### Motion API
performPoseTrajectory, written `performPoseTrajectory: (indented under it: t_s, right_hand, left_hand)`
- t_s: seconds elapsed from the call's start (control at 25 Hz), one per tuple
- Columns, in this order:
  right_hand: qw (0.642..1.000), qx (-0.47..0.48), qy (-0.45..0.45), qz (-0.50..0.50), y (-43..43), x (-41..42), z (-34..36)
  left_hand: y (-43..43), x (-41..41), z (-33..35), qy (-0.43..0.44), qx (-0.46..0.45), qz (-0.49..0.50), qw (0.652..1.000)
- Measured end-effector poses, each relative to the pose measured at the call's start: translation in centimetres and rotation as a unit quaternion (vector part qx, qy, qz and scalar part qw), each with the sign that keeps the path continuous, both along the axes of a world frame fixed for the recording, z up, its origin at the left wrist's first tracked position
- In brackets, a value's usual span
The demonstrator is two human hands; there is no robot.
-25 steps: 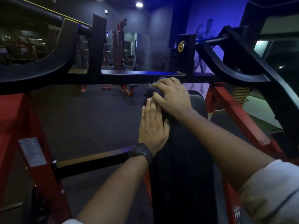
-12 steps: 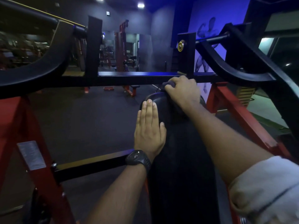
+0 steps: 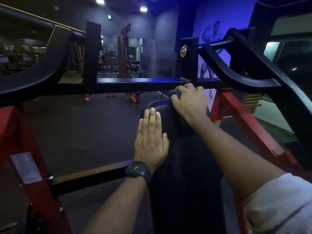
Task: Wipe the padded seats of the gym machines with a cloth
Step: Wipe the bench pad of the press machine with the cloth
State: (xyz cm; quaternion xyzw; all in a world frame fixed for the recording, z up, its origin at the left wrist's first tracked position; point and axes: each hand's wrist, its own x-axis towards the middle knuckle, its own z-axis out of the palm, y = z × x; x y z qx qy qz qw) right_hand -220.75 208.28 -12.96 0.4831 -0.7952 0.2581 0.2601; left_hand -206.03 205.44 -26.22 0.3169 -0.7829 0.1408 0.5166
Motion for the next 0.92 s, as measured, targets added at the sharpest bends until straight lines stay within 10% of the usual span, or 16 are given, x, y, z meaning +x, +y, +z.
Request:
performPoseTrajectory:
  t_s: [0.16,0.36,0.48,0.92]
  right_hand:
    - [0.985,-0.033,-0.161,-0.054,0.9,-4.0,1.1]
    - [0.994,-0.042,-0.095,-0.029,1.1,-2.8,-0.4]
    - [0.973,-0.056,-0.208,-0.082,1.4,-4.9,0.7]
    - [0.982,-0.038,0.055,0.177,0.9,3.4,-0.7]
  left_hand:
    - [0.0,-0.1,0.3,-0.001,0.009,0.0,1.0]
    - [-0.2,-0.2,0.2,-0.001,0.006,-0.002,1.0]
    - [-0.1,-0.2,0.1,-0.002,0.008,0.0,1.0]
    - [-0.1,-0.3,0.4,0.021,0.009,-0.017,1.0]
